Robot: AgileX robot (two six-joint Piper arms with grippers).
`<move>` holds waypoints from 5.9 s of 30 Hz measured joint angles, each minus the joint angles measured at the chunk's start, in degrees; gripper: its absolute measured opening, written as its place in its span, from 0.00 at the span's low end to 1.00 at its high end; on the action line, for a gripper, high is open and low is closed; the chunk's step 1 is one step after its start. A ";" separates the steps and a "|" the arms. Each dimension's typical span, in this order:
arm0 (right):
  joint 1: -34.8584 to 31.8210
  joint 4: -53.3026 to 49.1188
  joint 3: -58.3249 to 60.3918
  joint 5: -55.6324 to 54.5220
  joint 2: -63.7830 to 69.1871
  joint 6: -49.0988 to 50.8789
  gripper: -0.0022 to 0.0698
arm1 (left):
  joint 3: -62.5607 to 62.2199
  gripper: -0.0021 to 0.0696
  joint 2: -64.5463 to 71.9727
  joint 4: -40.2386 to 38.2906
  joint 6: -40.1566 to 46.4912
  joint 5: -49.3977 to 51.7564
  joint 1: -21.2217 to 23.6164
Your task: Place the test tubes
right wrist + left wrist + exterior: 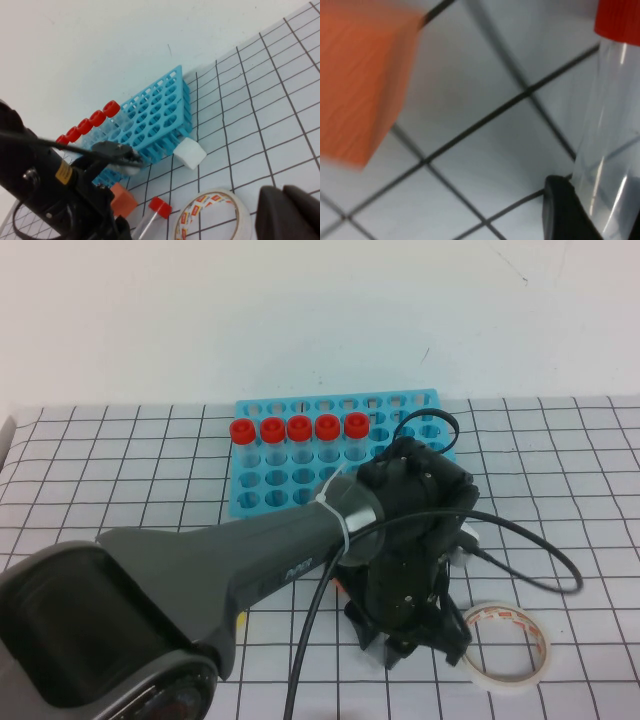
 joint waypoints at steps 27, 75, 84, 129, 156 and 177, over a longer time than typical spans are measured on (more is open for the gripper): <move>0.00 0.00 0.00 0.47 0.00 0.00 0.03 | 0.00 0.33 0.00 -3.36 33.55 -0.03 0.10; 21.75 47.01 -42.97 33.90 68.64 -89.38 0.03 | 77.57 0.33 -69.08 -6.00 1.63 -86.76 0.19; 27.97 47.01 -54.47 26.66 81.07 -91.59 0.49 | 77.57 0.33 -60.64 -14.35 5.42 -99.19 0.19; 33.61 48.04 -65.18 30.28 93.76 -93.68 0.42 | 77.79 0.64 -58.83 -10.06 9.48 -106.65 0.33; 33.51 48.11 -70.90 9.38 94.13 -99.03 0.42 | 91.76 0.03 -110.46 -99.31 100.31 -99.36 0.33; 33.51 48.22 -70.90 9.38 94.13 -99.03 0.42 | 95.30 0.03 -124.65 -102.71 121.68 -89.37 0.33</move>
